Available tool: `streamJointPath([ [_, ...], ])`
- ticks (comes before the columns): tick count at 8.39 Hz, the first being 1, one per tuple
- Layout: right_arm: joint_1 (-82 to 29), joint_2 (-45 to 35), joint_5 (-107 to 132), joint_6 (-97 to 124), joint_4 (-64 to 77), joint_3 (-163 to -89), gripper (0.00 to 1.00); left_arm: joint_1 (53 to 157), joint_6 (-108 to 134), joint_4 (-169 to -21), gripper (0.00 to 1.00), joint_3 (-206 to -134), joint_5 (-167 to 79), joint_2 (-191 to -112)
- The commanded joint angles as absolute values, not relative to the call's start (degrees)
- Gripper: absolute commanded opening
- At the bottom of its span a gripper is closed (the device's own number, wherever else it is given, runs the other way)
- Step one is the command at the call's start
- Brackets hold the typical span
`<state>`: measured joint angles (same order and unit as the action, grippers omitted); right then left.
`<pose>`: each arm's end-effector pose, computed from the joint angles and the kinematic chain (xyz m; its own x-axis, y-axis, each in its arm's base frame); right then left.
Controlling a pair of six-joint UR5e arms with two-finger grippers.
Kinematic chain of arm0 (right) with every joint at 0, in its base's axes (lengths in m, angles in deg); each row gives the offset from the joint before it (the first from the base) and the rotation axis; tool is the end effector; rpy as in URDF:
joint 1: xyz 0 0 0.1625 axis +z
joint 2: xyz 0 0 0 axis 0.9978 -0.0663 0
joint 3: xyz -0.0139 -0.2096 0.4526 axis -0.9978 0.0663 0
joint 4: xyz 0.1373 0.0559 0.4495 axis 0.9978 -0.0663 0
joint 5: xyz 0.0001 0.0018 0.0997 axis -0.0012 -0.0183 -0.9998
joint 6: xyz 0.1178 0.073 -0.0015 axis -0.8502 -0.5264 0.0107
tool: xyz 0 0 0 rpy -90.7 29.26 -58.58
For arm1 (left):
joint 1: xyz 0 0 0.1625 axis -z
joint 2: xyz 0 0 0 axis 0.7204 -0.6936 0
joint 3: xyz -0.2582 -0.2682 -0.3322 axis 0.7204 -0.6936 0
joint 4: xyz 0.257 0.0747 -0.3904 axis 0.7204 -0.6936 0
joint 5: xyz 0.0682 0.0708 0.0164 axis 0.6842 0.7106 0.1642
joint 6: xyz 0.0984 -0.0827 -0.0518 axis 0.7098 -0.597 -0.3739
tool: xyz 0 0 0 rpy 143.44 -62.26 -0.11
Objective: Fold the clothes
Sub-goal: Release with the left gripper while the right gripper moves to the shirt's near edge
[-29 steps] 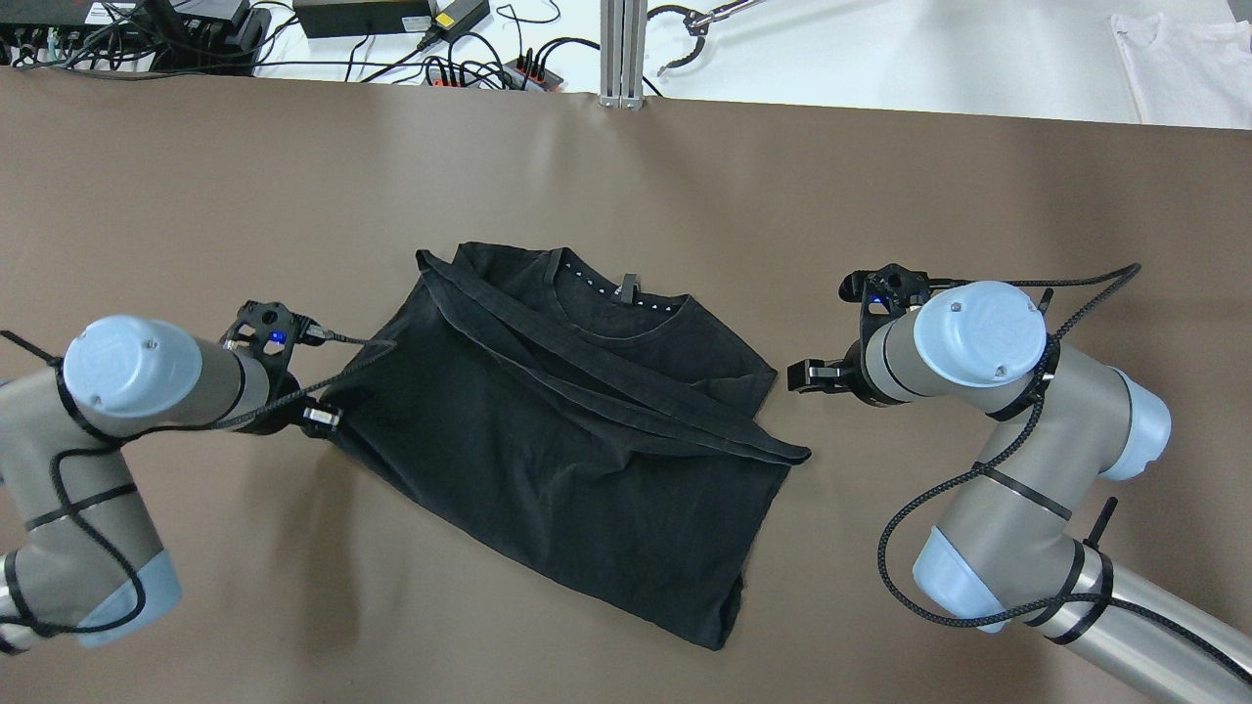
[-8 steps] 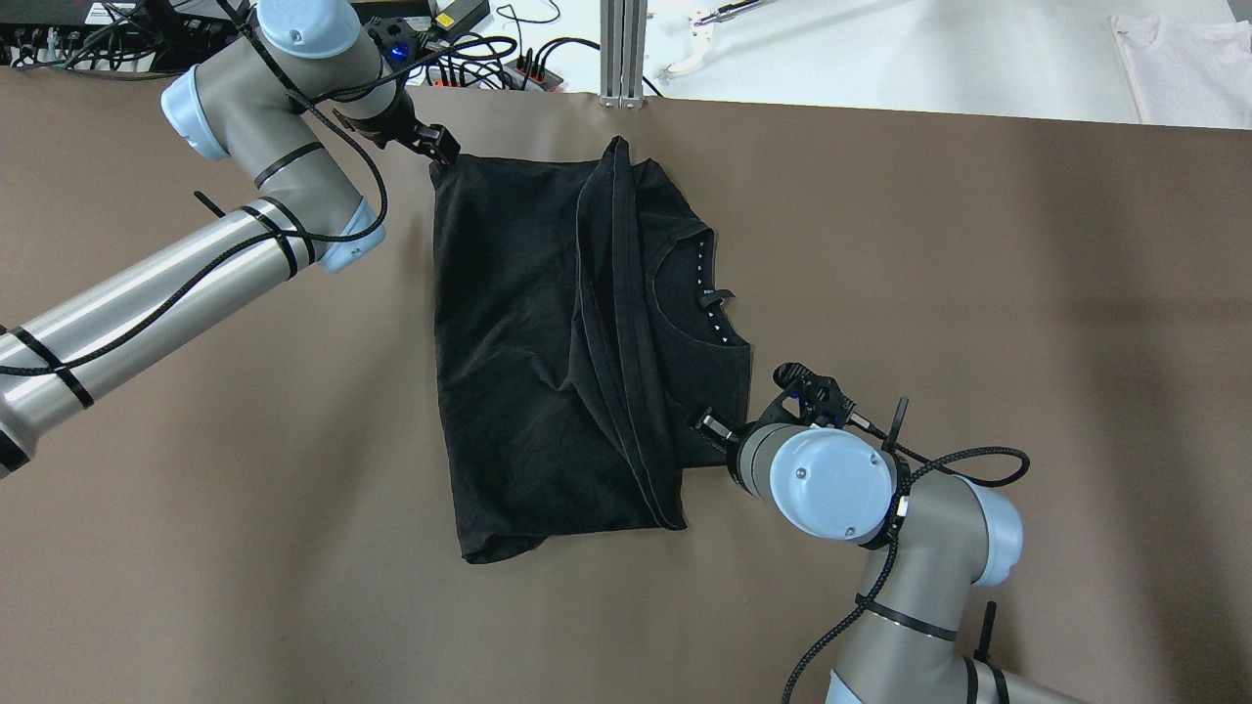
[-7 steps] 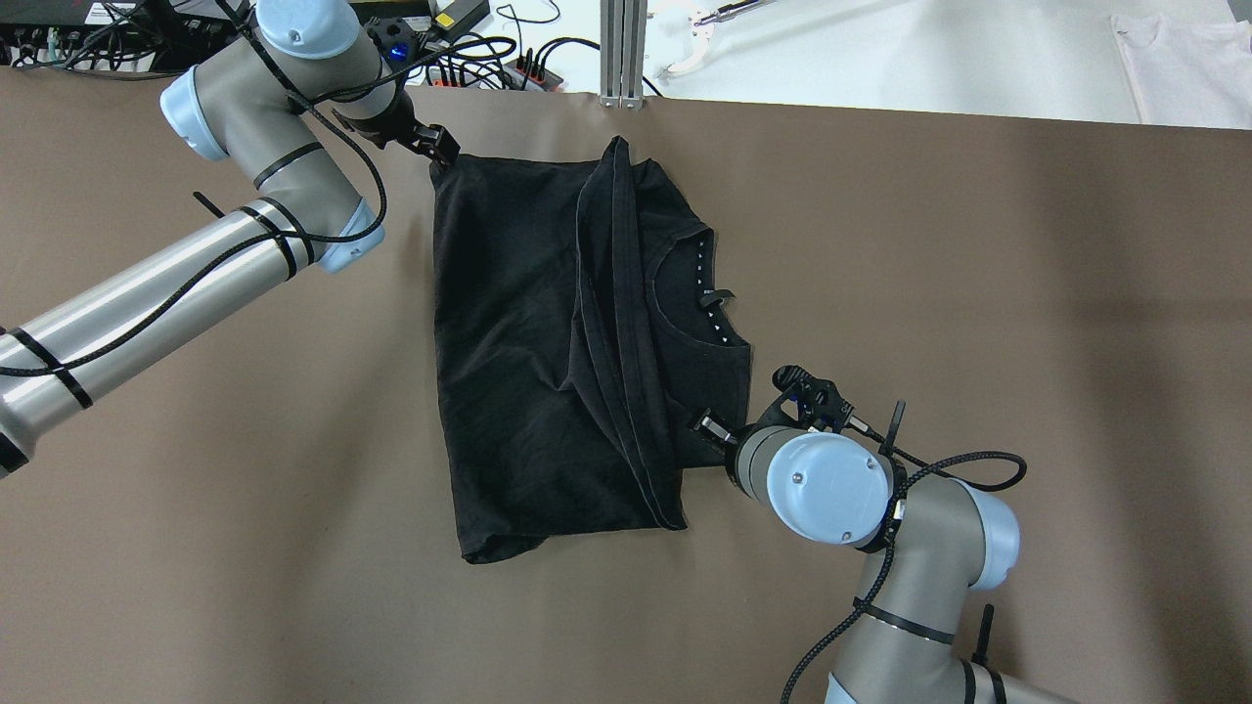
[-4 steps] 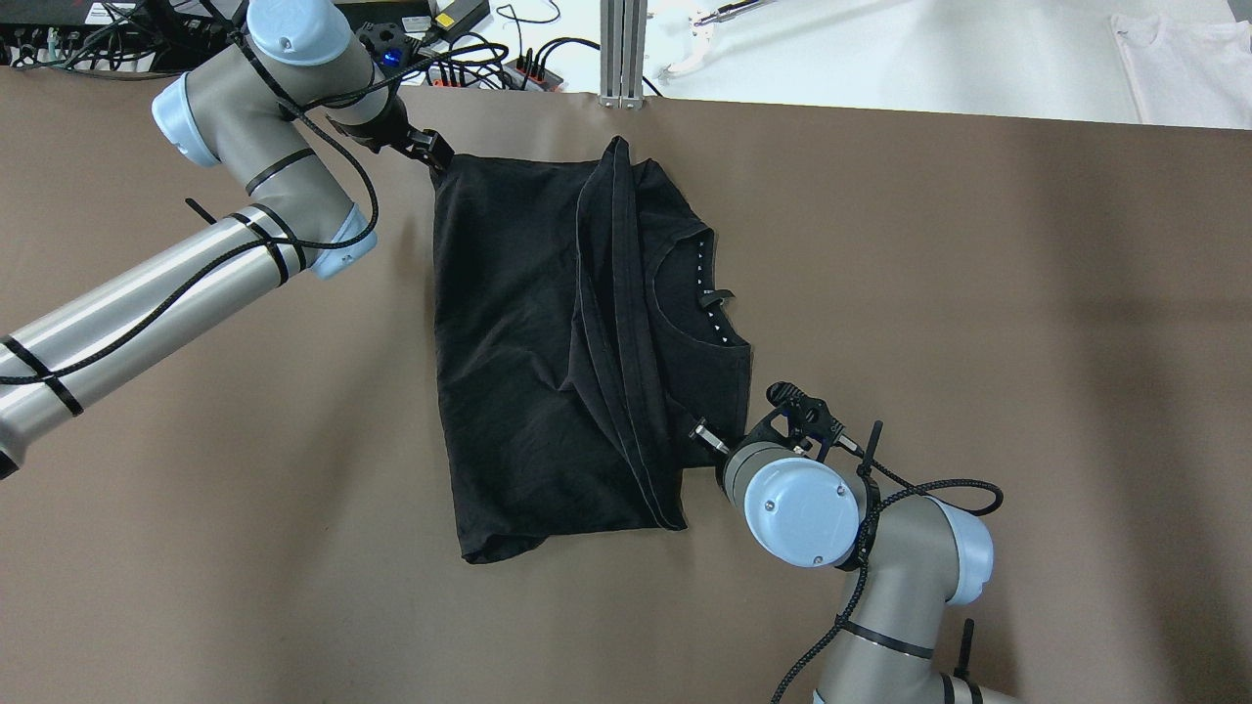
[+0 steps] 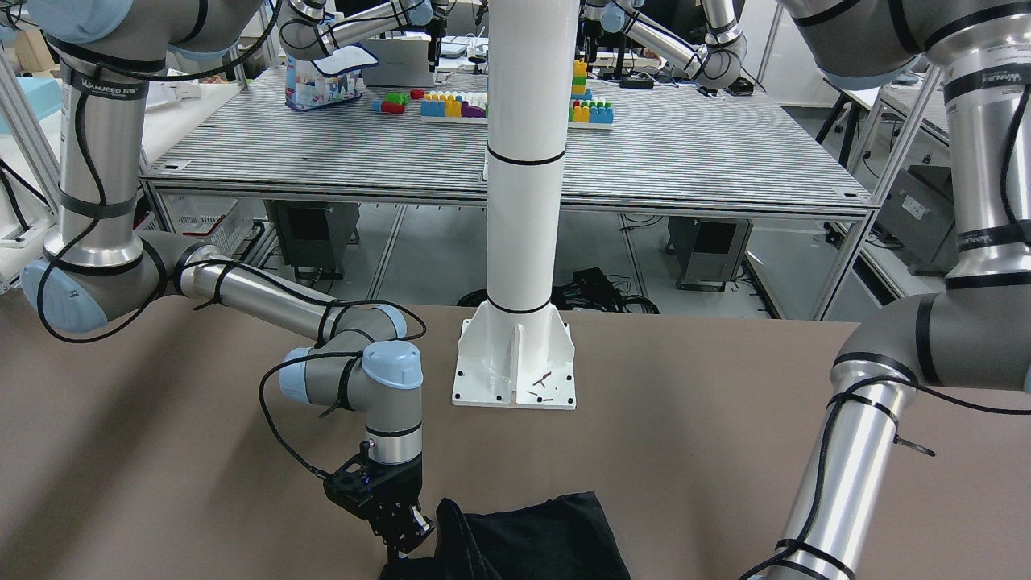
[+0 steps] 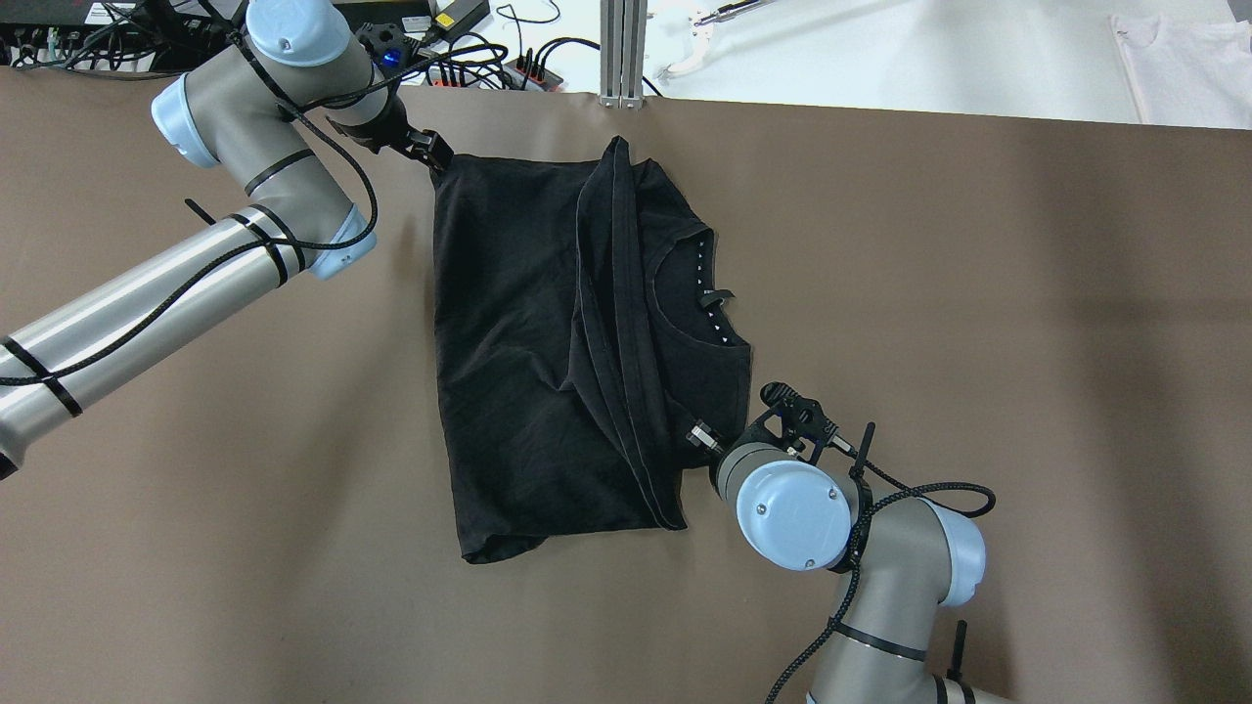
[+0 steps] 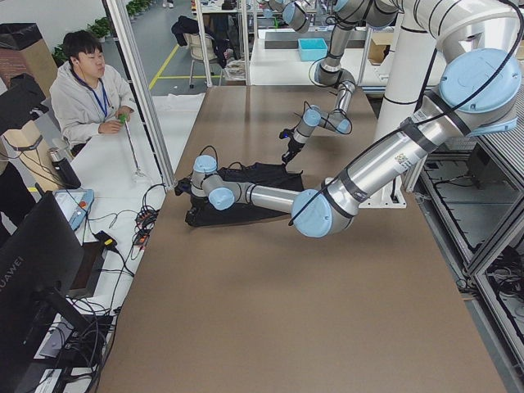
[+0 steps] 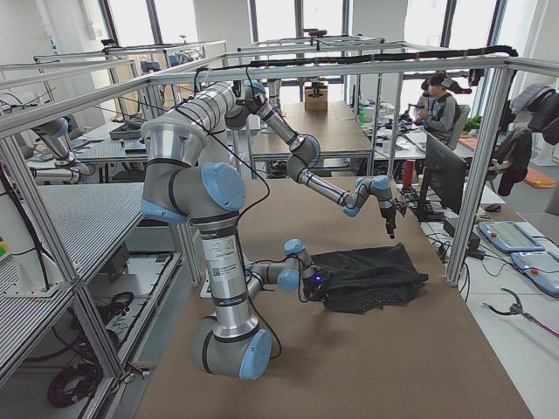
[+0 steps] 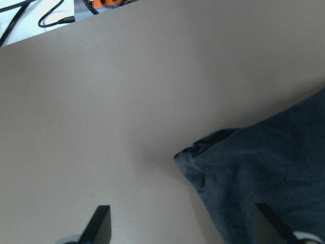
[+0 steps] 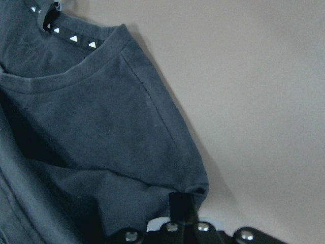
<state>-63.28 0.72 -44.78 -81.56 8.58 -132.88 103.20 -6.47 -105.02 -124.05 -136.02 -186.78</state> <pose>-0.6344 -0.4381 0.3575 0.3510 0.5437 0.7623 -0.6820 0.7063 -0.1898 0.4869 -0.8959 0.3841 0.7153 0.2902 -0.6357 0.0316 0.8953 0.4444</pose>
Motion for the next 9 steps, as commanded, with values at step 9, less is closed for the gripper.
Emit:
streamJointPath([
  [9, -70.73, -6.53, -42.83, -78.09, 8.39, -143.86, 0.03, 103.13, -7.83, -105.03, 1.00, -128.28, -136.09, -183.95],
])
